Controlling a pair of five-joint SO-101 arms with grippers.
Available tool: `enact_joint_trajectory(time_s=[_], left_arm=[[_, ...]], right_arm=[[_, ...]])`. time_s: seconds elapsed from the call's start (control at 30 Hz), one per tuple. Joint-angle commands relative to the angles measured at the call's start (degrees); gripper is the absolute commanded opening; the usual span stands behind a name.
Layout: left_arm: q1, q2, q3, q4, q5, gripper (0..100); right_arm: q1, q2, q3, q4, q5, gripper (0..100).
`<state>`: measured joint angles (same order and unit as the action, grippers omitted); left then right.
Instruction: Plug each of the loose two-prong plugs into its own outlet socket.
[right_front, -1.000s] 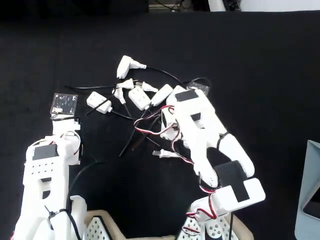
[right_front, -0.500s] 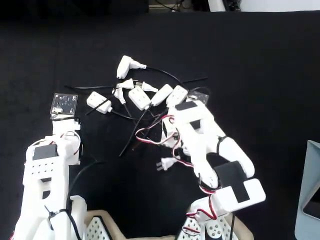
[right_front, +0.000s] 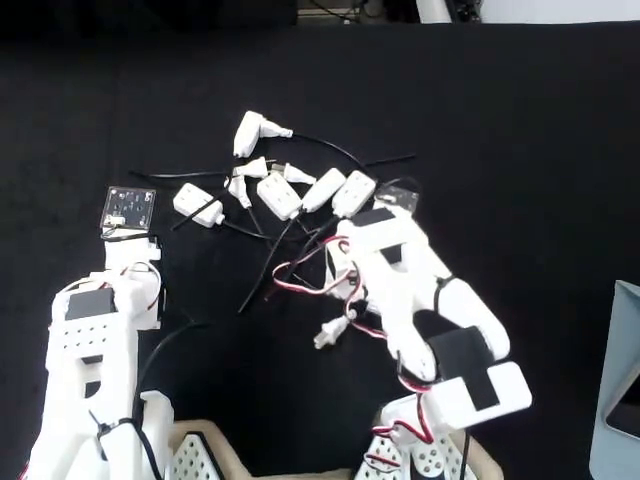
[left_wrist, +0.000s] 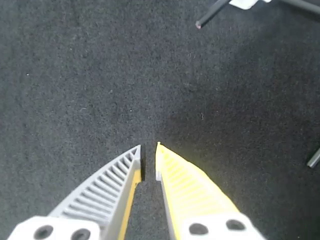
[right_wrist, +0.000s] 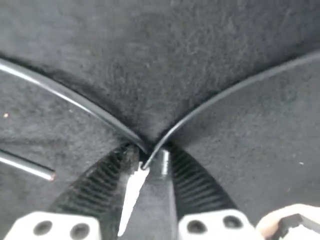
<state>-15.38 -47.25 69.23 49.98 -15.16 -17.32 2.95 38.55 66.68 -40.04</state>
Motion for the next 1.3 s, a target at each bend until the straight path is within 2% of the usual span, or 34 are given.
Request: enact_joint_trajectory(time_s=[0.0,0.17,0.3,0.47,0.7,0.9,1.07,1.27], left_arm=[[-0.5,-1.1,-0.4,-1.0,0.3,7],[-0.5,-1.1,-0.4,-1.0,0.3,7],[-0.5,-1.1,-0.4,-1.0,0.3,7],[-0.5,-1.1,-0.4,-1.0,0.3,7],[-0.5,-1.1,-0.4,-1.0,0.3,7],[-0.5,-1.1,-0.4,-1.0,0.2,7],[-0.5,-1.1,-0.4,-1.0,0.2,7],[-0.5,-1.1,-0.4,-1.0,0.2,7]], right_arm=[[1.3,-0.5,-6.0,4.4,2.8,1.2],[6.2,-0.6,-14.8,12.6,10.7,1.2],[9.8,-0.6,-21.2,14.7,19.9,1.2],[10.7,-0.5,-24.0,14.4,34.6,1.2],[10.6,0.0,-19.1,5.1,43.8,1.9],[10.9,-0.5,-18.3,6.8,44.8,19.9],[10.5,-0.5,-18.6,10.6,44.7,20.5],[12.6,0.0,-17.0,10.5,44.7,20.5]])
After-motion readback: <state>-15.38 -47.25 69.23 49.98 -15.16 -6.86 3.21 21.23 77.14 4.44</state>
